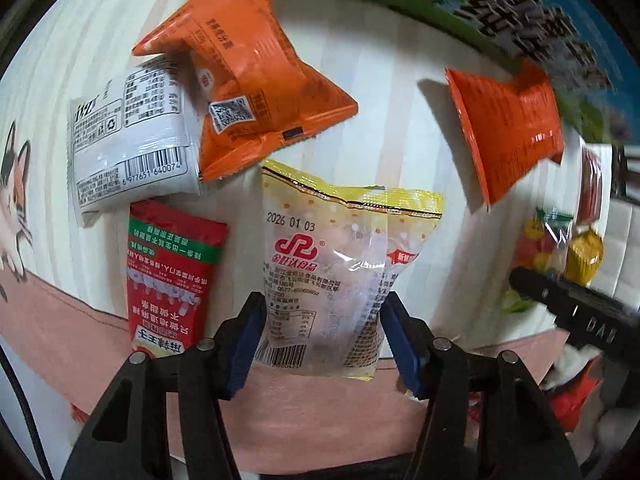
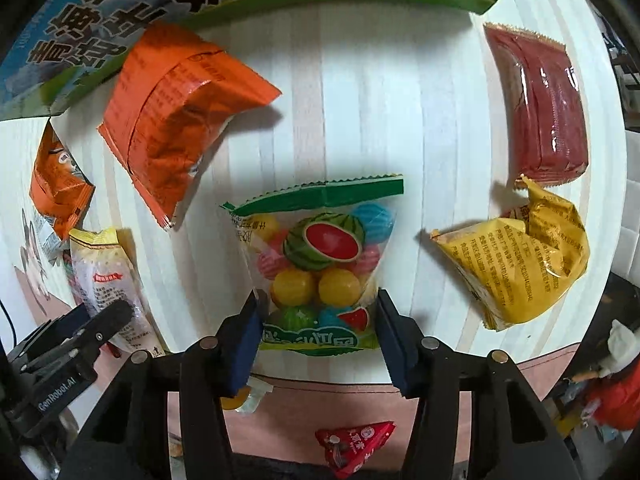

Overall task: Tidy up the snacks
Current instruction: 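Grasp the clear bread bag with the left tool while the right tool grasps the candy bag, then carry both bags into the box and open both tools to release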

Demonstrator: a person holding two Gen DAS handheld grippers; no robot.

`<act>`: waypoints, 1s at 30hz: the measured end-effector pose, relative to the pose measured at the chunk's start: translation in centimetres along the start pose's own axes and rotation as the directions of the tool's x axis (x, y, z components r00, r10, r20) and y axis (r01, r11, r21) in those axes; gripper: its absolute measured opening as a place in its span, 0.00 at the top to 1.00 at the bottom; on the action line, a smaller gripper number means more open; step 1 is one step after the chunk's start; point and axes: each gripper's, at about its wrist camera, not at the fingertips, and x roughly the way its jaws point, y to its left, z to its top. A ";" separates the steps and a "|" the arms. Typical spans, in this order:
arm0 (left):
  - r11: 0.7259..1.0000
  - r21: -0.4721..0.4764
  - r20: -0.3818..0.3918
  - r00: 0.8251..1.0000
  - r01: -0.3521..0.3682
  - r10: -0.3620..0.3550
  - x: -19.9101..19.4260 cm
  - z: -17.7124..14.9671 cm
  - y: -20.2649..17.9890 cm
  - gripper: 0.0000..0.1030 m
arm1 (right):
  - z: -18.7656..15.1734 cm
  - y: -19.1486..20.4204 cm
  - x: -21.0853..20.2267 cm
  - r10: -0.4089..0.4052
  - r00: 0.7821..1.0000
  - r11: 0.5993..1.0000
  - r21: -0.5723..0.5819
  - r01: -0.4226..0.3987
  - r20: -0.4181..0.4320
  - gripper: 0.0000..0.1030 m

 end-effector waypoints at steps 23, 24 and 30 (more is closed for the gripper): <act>0.995 0.048 0.073 0.994 -0.088 0.084 1.3 -2.0 -5.1 0.63 | -3.1 6.0 2.6 -0.079 0.994 0.995 -0.053 0.083 0.080 0.45; 0.995 0.045 0.076 0.994 -0.086 0.082 1.4 -2.3 -5.1 0.64 | -3.4 5.8 2.5 -0.067 0.994 0.996 -0.048 0.071 0.082 0.45; 0.998 0.037 0.101 0.994 -0.051 0.047 0.1 -2.0 -3.8 0.64 | -5.2 5.0 2.1 -0.004 0.995 1.000 -0.026 0.006 0.096 0.45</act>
